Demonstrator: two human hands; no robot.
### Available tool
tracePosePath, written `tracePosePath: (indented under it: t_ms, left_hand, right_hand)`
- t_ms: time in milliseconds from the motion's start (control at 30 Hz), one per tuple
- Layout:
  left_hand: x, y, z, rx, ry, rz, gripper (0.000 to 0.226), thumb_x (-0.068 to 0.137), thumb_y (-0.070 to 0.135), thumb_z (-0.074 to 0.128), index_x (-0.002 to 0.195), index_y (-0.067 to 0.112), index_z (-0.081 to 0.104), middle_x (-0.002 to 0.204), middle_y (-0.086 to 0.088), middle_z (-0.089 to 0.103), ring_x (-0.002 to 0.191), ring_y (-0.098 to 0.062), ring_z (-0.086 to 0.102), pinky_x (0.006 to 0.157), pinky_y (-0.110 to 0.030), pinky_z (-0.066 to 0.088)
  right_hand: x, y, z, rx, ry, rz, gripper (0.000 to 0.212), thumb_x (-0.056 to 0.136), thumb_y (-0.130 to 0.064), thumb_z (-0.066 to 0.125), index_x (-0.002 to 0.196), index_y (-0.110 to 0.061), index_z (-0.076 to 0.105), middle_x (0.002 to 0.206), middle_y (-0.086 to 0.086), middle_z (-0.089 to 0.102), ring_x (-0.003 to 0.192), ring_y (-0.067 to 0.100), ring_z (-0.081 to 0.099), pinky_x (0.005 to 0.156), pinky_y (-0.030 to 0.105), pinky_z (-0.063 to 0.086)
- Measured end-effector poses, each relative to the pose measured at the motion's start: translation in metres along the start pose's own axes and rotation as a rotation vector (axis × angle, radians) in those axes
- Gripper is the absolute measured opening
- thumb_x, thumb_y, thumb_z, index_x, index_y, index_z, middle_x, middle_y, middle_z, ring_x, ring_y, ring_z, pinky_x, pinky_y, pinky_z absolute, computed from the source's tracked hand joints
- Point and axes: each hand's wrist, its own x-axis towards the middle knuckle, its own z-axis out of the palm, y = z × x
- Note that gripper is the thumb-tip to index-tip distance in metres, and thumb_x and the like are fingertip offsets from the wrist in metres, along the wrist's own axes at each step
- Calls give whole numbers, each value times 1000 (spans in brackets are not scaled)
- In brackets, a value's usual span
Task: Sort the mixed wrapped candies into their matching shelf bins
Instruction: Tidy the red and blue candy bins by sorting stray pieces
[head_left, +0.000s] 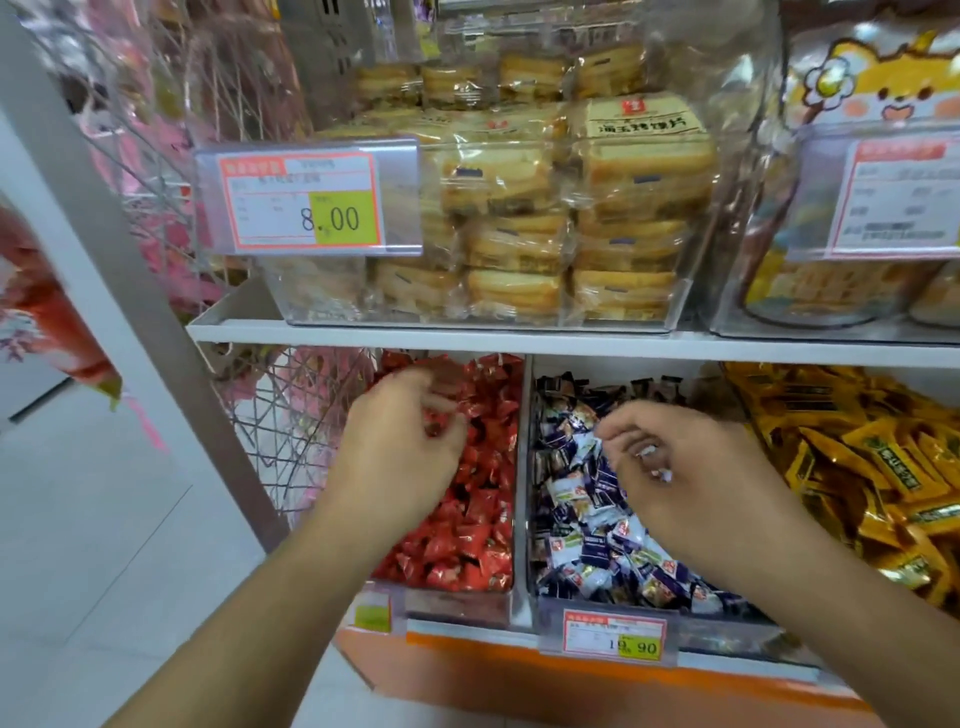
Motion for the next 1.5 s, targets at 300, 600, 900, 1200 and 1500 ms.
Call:
tracePosePath:
  t_ms: [300,600,900,1200,1500]
  left_hand:
    - [14,-49,-3,430,-143,74,27,92,24,74,119,22,74,124,1,66,118,-22,59,106,-38,47]
    - [12,-42,-7,352,-97,88,16,86,31,79,97,35,68,98,12,70,92,-14,67,93,-39,55]
    - [-18,12,-7,-132,-261,88,17,88,33,79,96,46,73,91,22,72,90,0,68,84,-31,58]
    - [-31,28,8,-268,-375,94,26,90,22,78,110,36,69,100,18,72,93,2,68,88,-20,55]
    - [16,-35,21,357,-246,251,54,98,37,57,151,28,46,154,6,47,142,-14,44,117,-35,38]
  right_hand:
    - [-3,-12,17,0,-128,-58,22,103,-28,61,119,-42,60,115,-31,55,114,-20,38,83,1,36]
    - [-1,-10,19,-29,-156,-64,25,103,-29,61,123,-43,59,114,-34,54,115,-21,37,84,-1,35]
    - [-4,-20,15,242,-136,-45,27,102,-31,62,123,-48,57,111,-31,62,110,-7,58,94,20,49]
    - [2,-11,5,271,-28,83,9,96,-31,71,88,-35,70,84,-10,68,83,11,66,80,39,58]
    - [-5,-36,13,-84,-311,-186,59,108,-50,42,161,-50,17,162,-42,7,143,-24,-4,112,5,-4]
